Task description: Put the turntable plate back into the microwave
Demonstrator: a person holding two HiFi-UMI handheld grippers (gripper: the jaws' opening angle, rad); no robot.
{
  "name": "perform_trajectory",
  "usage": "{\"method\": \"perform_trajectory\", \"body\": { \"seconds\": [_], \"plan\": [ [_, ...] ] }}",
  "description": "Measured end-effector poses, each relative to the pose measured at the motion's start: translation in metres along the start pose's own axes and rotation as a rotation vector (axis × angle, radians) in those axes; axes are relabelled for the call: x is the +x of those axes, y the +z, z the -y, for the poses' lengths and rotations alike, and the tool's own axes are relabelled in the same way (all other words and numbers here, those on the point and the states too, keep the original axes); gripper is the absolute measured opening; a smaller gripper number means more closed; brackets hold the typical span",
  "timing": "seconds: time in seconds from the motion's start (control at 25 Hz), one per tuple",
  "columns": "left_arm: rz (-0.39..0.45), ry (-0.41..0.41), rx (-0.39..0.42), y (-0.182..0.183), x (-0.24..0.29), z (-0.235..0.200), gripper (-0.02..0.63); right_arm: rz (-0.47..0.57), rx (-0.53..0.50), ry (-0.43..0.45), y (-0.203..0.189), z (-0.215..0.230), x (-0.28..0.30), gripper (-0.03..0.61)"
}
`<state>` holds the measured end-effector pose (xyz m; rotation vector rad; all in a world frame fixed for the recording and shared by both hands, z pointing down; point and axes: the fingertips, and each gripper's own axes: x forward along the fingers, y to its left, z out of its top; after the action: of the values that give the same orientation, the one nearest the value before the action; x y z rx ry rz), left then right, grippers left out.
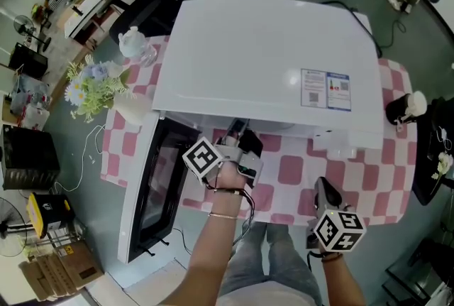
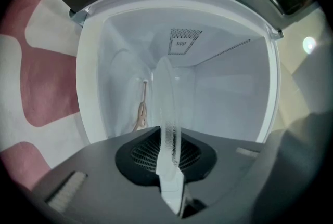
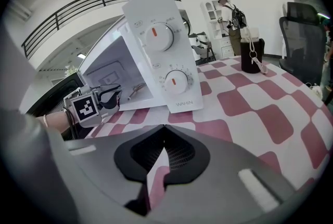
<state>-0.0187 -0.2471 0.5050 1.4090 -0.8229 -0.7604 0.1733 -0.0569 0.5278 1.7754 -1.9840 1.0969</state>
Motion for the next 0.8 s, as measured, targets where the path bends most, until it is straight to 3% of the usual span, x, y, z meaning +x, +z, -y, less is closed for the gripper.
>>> {"method": "perform_trajectory", "body": {
  "seconds": [0.8],
  "plan": [
    [0.001,0.033,-0.004,0.003,0.013,-0.002,0.034,-0.023,0.011,0.008,-0.006,-0.002,0.001,0.009]
  ]
}}
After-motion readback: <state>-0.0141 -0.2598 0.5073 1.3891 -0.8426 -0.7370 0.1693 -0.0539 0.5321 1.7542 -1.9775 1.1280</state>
